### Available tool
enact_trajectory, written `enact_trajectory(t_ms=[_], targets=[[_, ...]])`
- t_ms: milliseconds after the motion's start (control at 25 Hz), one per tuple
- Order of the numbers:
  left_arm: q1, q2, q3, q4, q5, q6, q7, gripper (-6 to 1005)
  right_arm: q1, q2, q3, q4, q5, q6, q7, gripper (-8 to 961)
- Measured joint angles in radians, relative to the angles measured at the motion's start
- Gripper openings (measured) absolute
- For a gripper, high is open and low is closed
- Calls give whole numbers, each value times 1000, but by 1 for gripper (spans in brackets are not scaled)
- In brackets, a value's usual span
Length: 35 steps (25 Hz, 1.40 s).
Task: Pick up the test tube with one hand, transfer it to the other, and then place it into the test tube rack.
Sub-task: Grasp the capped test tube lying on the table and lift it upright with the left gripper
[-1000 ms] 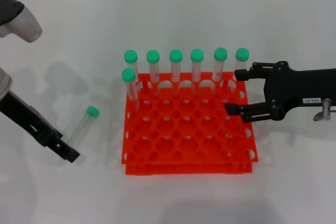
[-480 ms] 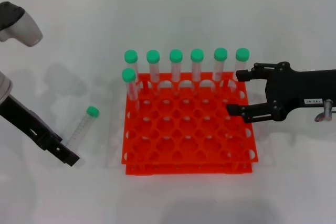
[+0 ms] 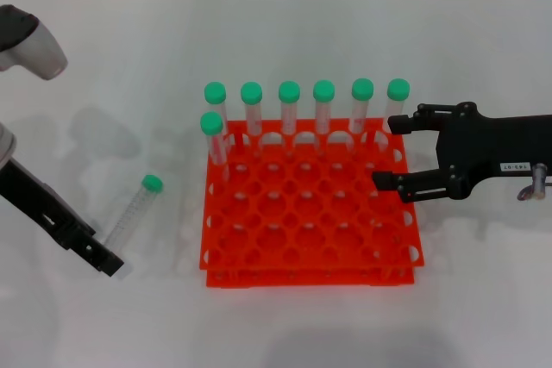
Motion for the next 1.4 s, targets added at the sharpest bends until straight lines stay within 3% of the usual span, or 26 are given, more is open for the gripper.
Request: enact_trajectory(t_ms=[840, 960, 1200, 1400], targets=[[-11, -3, 1, -1, 26, 0, -5, 846, 1, 0, 5, 0, 0, 1, 0, 834], [-11, -3, 2, -1, 27, -2, -7, 790, 2, 0, 5, 0, 0, 2, 0, 834], [-18, -5, 6, -1, 29, -9, -7, 558, 3, 0, 5, 0, 0, 3, 0, 834], [-24, -5, 12, -2, 29, -19, -8, 555, 3, 0, 5, 0, 1, 3, 0, 833]])
